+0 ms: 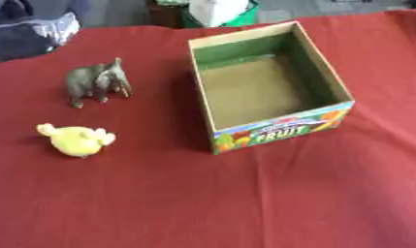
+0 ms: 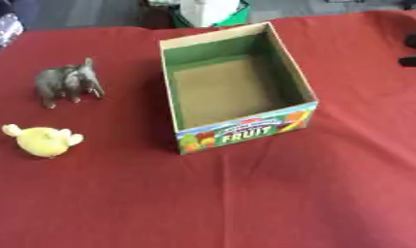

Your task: Pick up objects on the table and place them in the box.

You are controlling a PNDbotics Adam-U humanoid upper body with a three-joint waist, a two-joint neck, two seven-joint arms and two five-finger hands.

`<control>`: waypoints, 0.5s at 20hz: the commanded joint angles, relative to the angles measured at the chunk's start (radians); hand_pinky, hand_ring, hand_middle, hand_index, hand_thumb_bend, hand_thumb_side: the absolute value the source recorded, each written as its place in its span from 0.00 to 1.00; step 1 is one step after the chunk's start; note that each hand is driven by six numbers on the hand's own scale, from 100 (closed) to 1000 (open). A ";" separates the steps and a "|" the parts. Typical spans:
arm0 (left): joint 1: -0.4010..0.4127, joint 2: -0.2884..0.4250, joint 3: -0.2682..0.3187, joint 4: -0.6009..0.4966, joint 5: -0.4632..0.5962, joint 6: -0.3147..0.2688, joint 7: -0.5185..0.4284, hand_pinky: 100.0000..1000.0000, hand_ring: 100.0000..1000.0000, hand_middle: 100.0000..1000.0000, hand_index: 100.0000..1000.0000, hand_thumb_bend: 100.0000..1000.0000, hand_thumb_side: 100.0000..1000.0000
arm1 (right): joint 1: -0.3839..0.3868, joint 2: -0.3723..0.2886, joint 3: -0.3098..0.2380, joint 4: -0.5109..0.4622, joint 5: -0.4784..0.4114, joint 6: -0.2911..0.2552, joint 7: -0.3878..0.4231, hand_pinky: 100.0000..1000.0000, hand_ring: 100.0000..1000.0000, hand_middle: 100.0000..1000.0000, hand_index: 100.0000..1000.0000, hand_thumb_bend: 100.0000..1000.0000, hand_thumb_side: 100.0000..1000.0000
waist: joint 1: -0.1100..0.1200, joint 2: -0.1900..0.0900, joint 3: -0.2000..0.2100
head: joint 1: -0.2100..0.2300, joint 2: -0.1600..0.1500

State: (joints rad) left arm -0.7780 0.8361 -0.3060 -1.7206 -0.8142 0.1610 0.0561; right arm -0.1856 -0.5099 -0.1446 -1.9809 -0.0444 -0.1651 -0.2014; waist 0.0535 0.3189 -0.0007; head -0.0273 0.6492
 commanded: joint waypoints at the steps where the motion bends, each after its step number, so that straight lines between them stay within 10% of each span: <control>1: -0.035 0.033 -0.016 0.068 -0.048 -0.040 -0.047 0.78 0.78 0.83 0.93 0.58 0.81 | -0.009 -0.036 -0.001 -0.019 0.003 0.000 0.005 0.63 0.74 0.62 0.79 0.00 1.00 | 0.000 -0.023 -0.001 | 0.005 -0.008; 10: -0.106 -0.006 0.003 0.281 -0.180 -0.152 -0.179 0.82 0.82 0.86 0.96 0.86 0.81 | -0.010 -0.034 0.001 -0.019 0.003 0.005 0.008 0.63 0.74 0.61 0.79 0.00 1.00 | 0.000 -0.023 0.001 | 0.004 -0.008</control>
State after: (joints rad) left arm -0.8636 0.8156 -0.3239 -1.4590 -0.9746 0.0220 -0.1042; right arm -0.1857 -0.5149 -0.1406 -1.9809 -0.0444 -0.1596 -0.1954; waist 0.0565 0.3173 0.0002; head -0.0257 0.6489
